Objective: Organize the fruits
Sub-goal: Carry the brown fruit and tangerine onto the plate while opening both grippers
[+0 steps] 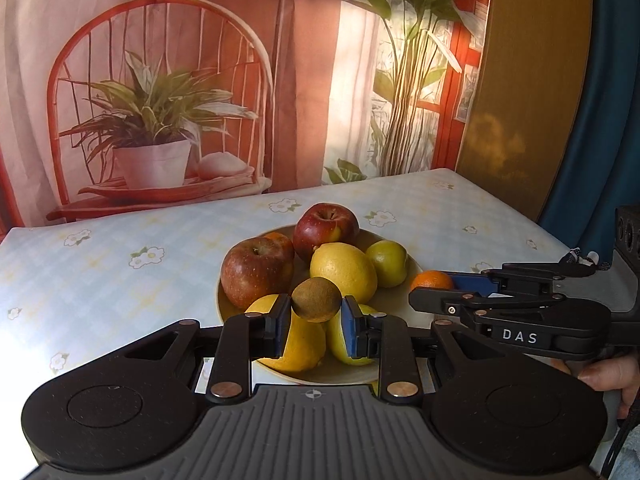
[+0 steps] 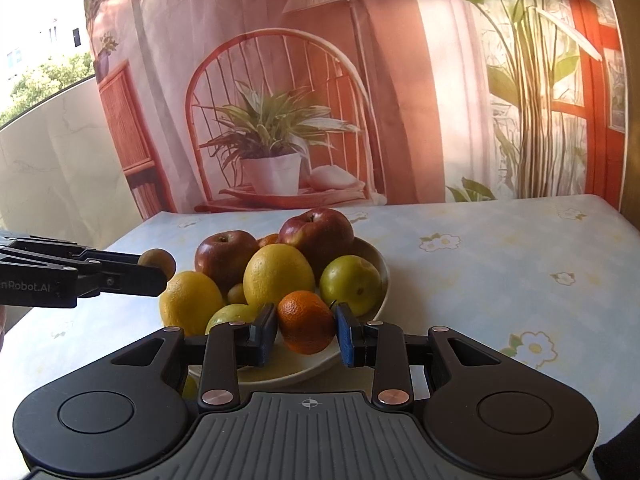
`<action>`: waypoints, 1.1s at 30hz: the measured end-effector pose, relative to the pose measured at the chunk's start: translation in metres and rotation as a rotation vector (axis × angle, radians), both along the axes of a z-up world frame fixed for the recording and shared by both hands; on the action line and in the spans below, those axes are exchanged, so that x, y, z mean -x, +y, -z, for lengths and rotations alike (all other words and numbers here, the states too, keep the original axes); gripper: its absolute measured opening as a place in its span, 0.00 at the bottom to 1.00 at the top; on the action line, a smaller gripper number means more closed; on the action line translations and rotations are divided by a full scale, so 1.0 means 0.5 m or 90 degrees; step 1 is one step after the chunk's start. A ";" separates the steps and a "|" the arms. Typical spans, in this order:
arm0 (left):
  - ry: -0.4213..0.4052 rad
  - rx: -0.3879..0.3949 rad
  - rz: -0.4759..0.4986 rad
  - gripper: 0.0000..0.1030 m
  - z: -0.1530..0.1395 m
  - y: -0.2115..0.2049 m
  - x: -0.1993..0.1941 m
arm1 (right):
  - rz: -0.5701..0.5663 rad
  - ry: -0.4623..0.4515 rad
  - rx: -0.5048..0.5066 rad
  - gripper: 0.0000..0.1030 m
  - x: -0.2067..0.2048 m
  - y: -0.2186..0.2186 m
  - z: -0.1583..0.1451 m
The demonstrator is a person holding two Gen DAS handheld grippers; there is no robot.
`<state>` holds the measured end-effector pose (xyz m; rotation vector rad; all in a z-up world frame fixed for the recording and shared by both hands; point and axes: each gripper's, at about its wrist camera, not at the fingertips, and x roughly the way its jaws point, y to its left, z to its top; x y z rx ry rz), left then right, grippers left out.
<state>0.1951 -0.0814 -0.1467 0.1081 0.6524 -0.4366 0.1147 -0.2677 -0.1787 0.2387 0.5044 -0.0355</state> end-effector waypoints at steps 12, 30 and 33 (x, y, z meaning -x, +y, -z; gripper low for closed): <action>0.013 -0.035 0.014 0.28 0.020 -0.042 -0.056 | 0.007 0.047 0.013 0.28 -0.069 -0.012 0.019; 0.019 -0.063 0.004 0.28 0.026 -0.050 -0.077 | 0.032 0.016 -0.013 0.29 -0.034 -0.022 0.024; 0.013 -0.056 -0.006 0.28 0.017 -0.033 -0.067 | 0.039 0.004 -0.017 0.29 -0.018 -0.017 0.025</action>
